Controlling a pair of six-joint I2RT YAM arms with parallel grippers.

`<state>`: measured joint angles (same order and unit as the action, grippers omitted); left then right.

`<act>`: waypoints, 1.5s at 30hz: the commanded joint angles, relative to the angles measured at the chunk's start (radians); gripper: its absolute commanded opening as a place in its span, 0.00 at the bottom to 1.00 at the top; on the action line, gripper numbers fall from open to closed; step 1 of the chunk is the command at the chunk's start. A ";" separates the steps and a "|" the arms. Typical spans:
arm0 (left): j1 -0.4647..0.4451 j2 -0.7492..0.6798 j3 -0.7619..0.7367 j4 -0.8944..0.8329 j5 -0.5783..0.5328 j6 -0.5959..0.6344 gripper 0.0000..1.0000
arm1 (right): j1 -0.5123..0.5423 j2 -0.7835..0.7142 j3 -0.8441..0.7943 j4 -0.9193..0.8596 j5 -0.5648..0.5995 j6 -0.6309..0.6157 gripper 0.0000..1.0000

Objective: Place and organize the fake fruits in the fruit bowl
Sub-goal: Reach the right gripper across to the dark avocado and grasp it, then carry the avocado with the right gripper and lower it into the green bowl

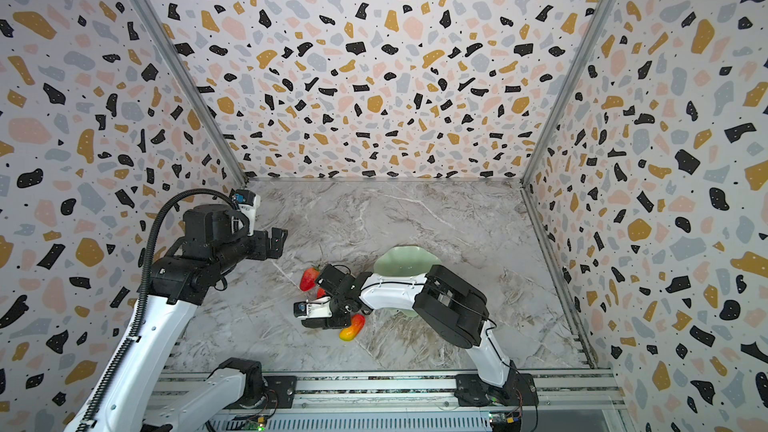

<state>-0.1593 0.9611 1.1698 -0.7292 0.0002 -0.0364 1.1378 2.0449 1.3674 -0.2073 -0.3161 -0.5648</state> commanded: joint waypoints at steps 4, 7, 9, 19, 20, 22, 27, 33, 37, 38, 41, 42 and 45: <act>-0.003 -0.011 -0.033 0.070 0.024 0.015 1.00 | 0.002 -0.064 0.036 -0.027 0.003 0.011 0.38; -0.003 -0.015 -0.047 0.083 0.030 0.015 1.00 | -0.005 -0.102 0.025 -0.030 -0.001 0.013 0.36; -0.003 -0.016 -0.053 0.090 0.035 0.015 1.00 | -0.015 -0.137 0.010 -0.028 -0.001 0.019 0.35; -0.003 -0.034 -0.089 0.141 0.068 0.021 0.99 | -0.260 -0.483 -0.261 0.032 0.069 0.174 0.32; -0.003 -0.034 -0.096 0.149 0.075 0.020 0.99 | -0.295 -0.522 -0.300 0.041 0.089 0.193 0.32; -0.004 -0.030 -0.098 0.154 0.079 0.022 1.00 | -0.358 -0.583 -0.359 0.036 0.132 0.227 0.32; -0.004 -0.022 -0.100 0.159 0.073 0.026 0.99 | -0.464 -0.657 -0.460 -0.003 0.212 0.293 0.31; -0.005 -0.024 -0.097 0.160 0.076 0.029 1.00 | -0.492 -0.618 -0.525 -0.037 0.267 0.343 0.31; -0.005 -0.018 -0.084 0.156 0.083 0.030 1.00 | -0.510 -0.579 -0.543 -0.024 0.276 0.370 0.31; -0.005 -0.017 -0.080 0.154 0.084 0.031 1.00 | -0.513 -0.569 -0.541 -0.026 0.285 0.377 0.31; -0.005 -0.016 -0.075 0.152 0.086 0.033 1.00 | -0.519 -0.533 -0.537 -0.036 0.306 0.394 0.31; -0.005 -0.016 -0.075 0.151 0.086 0.033 1.00 | -0.520 -0.522 -0.536 -0.039 0.314 0.398 0.31; -0.005 -0.015 -0.078 0.153 0.086 0.033 1.00 | -0.523 -0.499 -0.534 -0.045 0.337 0.407 0.32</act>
<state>-0.1593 0.9447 1.0775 -0.6003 0.0708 -0.0139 0.6205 1.5433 0.8211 -0.2268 -0.0162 -0.1871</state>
